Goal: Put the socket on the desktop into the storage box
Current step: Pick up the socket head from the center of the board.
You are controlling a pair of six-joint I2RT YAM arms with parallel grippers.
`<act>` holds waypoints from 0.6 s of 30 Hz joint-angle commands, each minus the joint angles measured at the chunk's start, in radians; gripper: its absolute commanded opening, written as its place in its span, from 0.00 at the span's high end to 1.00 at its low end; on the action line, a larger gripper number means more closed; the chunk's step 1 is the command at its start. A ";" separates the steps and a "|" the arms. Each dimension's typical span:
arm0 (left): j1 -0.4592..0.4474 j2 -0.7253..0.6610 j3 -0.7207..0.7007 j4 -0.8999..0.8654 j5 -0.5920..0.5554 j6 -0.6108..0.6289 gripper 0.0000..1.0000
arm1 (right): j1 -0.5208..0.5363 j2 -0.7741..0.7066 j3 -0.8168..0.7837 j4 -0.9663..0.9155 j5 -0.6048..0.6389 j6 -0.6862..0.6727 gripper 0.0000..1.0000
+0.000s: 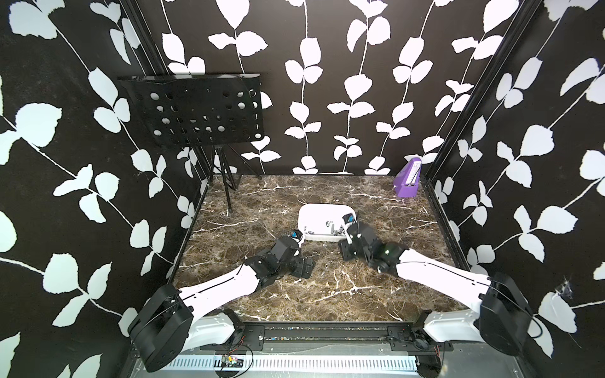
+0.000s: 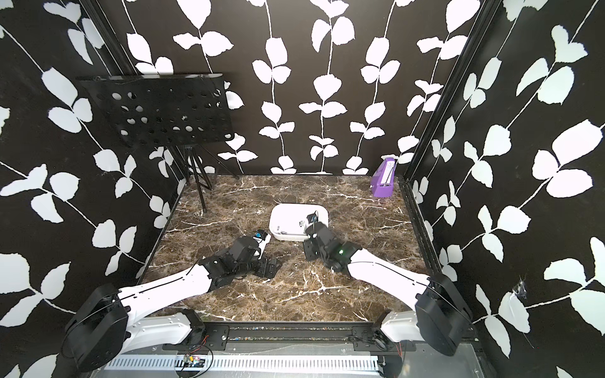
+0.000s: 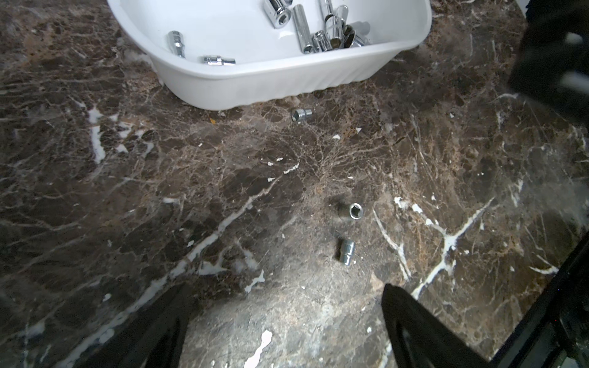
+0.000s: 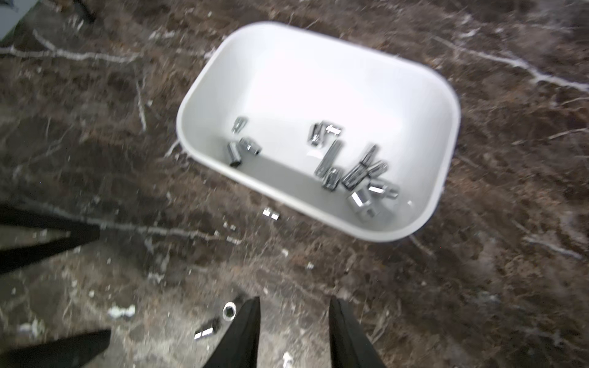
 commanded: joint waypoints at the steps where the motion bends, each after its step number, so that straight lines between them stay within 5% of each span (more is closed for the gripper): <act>1: -0.004 -0.008 0.008 -0.009 -0.018 0.007 0.06 | 0.065 -0.023 -0.083 0.073 0.020 -0.033 0.60; 18: -0.004 -0.005 0.008 -0.012 -0.027 0.007 0.06 | 0.140 0.261 -0.038 0.202 -0.001 0.005 0.62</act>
